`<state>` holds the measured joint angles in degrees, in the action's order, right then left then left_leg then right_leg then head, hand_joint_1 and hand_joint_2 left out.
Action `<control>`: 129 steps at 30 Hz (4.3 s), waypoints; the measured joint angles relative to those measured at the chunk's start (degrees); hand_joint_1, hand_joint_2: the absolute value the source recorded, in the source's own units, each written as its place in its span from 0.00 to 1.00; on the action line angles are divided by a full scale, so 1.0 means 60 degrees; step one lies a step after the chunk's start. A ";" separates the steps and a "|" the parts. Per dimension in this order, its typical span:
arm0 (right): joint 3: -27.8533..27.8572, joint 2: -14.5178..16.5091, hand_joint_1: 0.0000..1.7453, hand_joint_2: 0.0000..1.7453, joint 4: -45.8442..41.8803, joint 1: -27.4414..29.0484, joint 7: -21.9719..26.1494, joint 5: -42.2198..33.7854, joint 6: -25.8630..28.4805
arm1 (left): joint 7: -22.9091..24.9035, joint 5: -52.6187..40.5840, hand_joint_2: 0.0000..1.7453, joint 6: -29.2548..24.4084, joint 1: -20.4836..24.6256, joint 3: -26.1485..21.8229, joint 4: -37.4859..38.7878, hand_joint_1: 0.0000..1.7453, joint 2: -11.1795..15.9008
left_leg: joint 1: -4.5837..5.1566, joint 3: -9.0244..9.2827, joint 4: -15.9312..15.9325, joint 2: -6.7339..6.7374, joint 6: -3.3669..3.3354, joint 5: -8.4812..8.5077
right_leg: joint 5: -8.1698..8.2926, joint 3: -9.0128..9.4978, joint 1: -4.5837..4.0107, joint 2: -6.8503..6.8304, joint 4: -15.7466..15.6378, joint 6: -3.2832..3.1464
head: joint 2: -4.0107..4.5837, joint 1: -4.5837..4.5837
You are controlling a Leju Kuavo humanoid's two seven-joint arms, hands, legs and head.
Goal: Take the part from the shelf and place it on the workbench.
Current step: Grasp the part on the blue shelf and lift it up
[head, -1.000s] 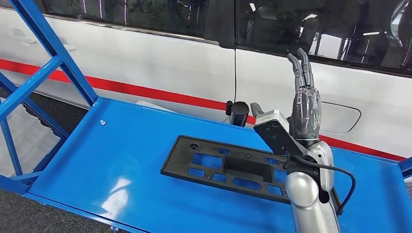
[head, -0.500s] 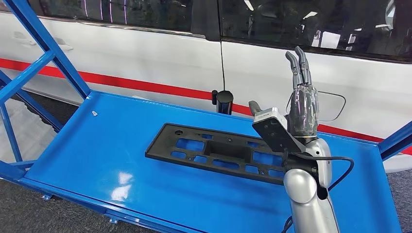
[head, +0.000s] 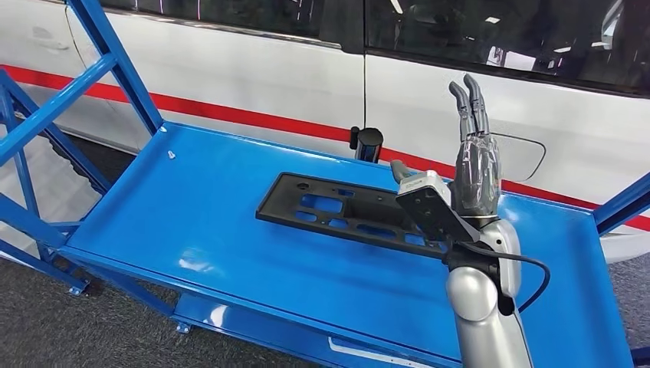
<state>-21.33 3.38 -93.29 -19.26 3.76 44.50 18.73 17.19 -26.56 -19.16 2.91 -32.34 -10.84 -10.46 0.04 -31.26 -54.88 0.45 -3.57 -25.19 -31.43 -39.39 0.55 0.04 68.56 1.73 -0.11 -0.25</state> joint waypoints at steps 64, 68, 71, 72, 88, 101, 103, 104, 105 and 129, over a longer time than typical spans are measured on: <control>-0.5537 0.2703 0.00 1.00 1.0688 -0.4662 -0.2850 0.4022 0.0521 | -0.0030 -0.0198 0.00 -0.1384 0.0034 -0.0658 0.0004 0.00 -0.0222 | 0.0060 0.0205 0.0036 -0.0049 0.0346 -0.0215 | 0.1658 0.0735 0.0006 -0.0001 -0.2277 -0.0152 | 0.0000 -0.0036; -0.5617 0.2697 0.00 1.00 1.1553 -0.5221 -0.3053 0.3744 0.0495 | -0.0110 -0.0059 0.00 -0.1553 0.0033 -0.0829 0.0004 0.00 -0.0262 | 0.0061 0.0204 0.0034 -0.0050 0.0346 -0.0214 | 0.1661 0.0735 0.0008 -0.0001 -0.2277 -0.0149 | 0.0000 -0.0036; -0.5617 0.2691 0.00 1.00 1.2152 -0.5606 -0.3113 0.3697 0.0297 | -0.0165 0.0027 0.00 -0.1609 0.0035 -0.0949 0.0004 0.00 -0.0300 | 0.0061 0.0204 0.0033 -0.0049 0.0345 -0.0214 | 0.1663 0.0735 0.0008 0.0000 -0.2277 -0.0146 | 0.0000 -0.0036; -0.5617 0.2680 0.00 1.00 1.2330 -0.5725 -0.3127 0.3695 0.0191 | -0.0194 0.0050 0.00 -0.1617 0.0035 -0.0994 0.0004 0.00 -0.0312 | 0.0061 0.0205 0.0032 -0.0049 0.0345 -0.0214 | 0.1663 0.0734 0.0008 0.0000 -0.2277 -0.0146 | 0.0000 -0.0036; -0.5286 0.1701 0.00 1.00 1.3330 -0.6498 -0.3294 0.3204 0.0393 | -0.0749 0.0194 0.00 -0.1361 0.0034 -0.1330 0.0004 0.00 -0.0310 | 0.0062 0.0201 0.0027 -0.0049 0.0344 -0.0214 | 0.1665 0.0730 0.0008 0.0000 -0.2277 -0.0143 | 0.0000 -0.0037; -0.5168 0.1148 0.96 1.00 1.3425 -0.6035 -0.4264 0.3448 0.0518 | -0.0751 0.0113 0.00 -0.1275 0.0037 -0.1393 0.0004 0.00 -0.0253 | 0.0061 0.0201 0.0027 -0.0052 0.0344 -0.0214 | 0.1666 0.0732 0.0006 -0.0002 -0.2278 -0.0142 | 0.0000 -0.0035; -0.5156 0.1024 1.00 1.00 1.3425 -0.5848 -0.4429 0.3507 0.0652 | -0.0699 0.0053 0.00 -0.1277 0.0038 -0.1393 0.0004 0.00 -0.0228 | 0.0061 0.0201 0.0027 -0.0049 0.0344 -0.0214 | 0.1669 0.0732 0.0008 0.0000 -0.2278 -0.0138 | 0.0000 -0.0037; -0.5151 0.0972 1.00 1.00 1.3425 -0.5768 -0.4501 0.3538 0.0750 | -0.0668 0.0025 0.00 -0.1284 0.0040 -0.1393 0.0004 0.00 -0.0216 | 0.0062 0.0201 0.0027 -0.0048 0.0343 -0.0214 | 0.1671 0.0732 0.0008 0.0001 -0.2278 -0.0136 | 0.0000 -0.0038; -0.5146 0.0924 1.00 1.00 1.3422 -0.5702 -0.4565 0.3574 0.0860 | -0.0632 -0.0005 0.00 -0.1295 0.0042 -0.1393 0.0004 0.00 -0.0209 | 0.0062 0.0202 0.0027 -0.0047 0.0343 -0.0214 | 0.1671 0.0731 0.0008 0.0001 -0.2278 -0.0134 | 0.0000 -0.0038; -0.3963 0.0681 1.00 1.00 1.2221 -0.4673 -0.4657 0.5015 0.3064 | -0.3040 0.0042 0.00 -0.1140 0.0046 -0.1445 0.0002 0.00 -0.0037 | 0.0060 0.0197 0.0027 -0.0050 0.0343 -0.0211 | 0.1672 0.0731 0.0007 0.0000 -0.2278 -0.0134 | 0.0000 -0.0036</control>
<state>-45.11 7.47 -19.97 -47.30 -24.18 74.59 37.12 -1.05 -26.30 -26.00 3.18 -41.01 -10.83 -10.68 0.40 -30.07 -54.72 0.15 -1.51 -26.46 -21.40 -35.01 0.59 0.04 54.89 0.93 -0.11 -0.46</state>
